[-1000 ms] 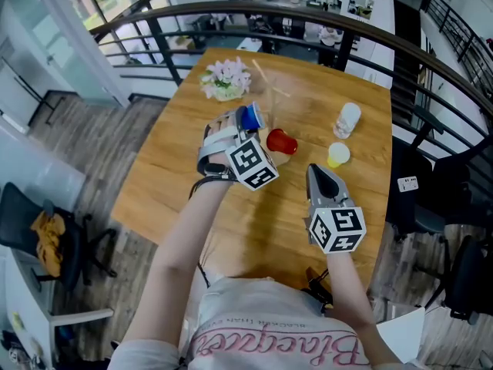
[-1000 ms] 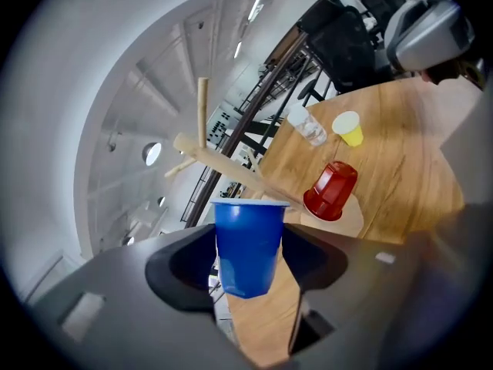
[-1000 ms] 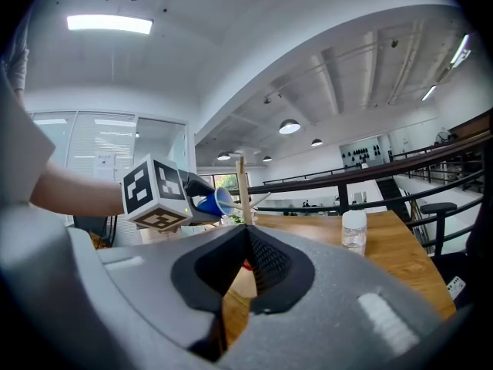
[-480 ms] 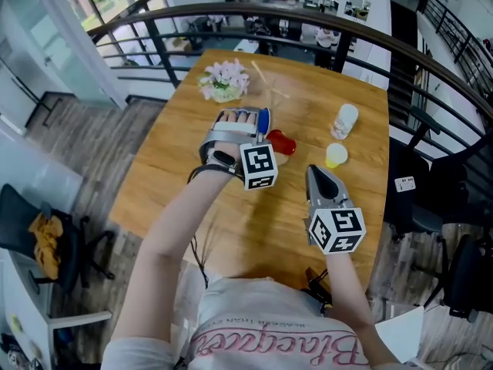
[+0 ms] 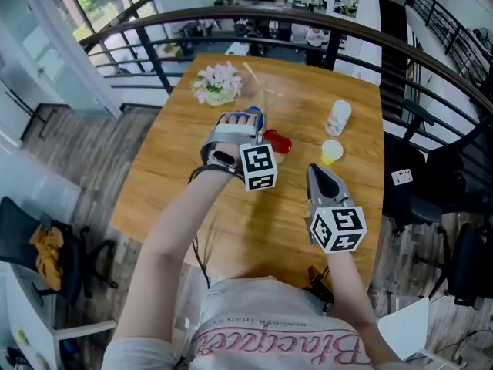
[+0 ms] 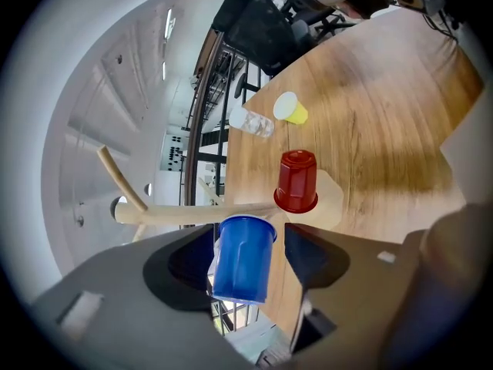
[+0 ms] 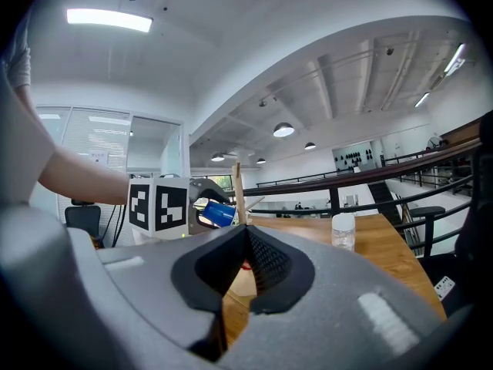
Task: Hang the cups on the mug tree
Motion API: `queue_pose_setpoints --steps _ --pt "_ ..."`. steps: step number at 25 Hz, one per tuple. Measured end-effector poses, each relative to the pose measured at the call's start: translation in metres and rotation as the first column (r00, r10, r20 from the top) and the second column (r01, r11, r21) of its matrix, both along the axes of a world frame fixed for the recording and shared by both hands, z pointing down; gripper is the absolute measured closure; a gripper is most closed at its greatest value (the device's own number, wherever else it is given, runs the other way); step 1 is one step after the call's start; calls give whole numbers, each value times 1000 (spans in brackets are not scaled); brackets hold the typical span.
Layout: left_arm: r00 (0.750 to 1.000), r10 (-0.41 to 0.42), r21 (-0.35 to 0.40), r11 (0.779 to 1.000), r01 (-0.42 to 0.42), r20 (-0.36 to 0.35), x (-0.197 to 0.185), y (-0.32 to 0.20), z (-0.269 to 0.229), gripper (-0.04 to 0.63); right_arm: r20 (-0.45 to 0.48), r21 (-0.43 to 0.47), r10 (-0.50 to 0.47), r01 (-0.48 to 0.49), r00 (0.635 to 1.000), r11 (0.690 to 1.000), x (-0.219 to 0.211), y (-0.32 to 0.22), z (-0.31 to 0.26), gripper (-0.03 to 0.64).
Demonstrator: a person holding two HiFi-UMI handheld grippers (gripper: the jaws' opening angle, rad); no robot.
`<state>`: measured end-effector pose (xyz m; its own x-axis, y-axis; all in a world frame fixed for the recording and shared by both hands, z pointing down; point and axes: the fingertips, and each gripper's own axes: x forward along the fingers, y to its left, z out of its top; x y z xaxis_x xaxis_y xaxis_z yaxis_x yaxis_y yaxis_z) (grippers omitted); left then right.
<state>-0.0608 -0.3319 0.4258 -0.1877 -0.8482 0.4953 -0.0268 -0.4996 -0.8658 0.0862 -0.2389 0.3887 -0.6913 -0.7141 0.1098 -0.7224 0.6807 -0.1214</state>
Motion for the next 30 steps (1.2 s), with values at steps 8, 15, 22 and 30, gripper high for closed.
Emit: queue_pose_setpoints --steps 8,15,22,30 --pt "985 -2 71 997 15 -175 8 9 -31 275 0 30 17 -17 1000 999 0 6 -12 615" --pt "898 1 150 986 73 -440 12 28 -62 283 -3 57 20 -20 1000 998 -6 13 -23 615" --pt "700 82 255 956 147 -710 14 52 -99 313 -5 84 31 -31 999 996 -5 17 -33 615" --pt "355 175 283 918 279 -918 9 77 -118 345 -34 106 60 -56 998 993 4 23 -35 615"
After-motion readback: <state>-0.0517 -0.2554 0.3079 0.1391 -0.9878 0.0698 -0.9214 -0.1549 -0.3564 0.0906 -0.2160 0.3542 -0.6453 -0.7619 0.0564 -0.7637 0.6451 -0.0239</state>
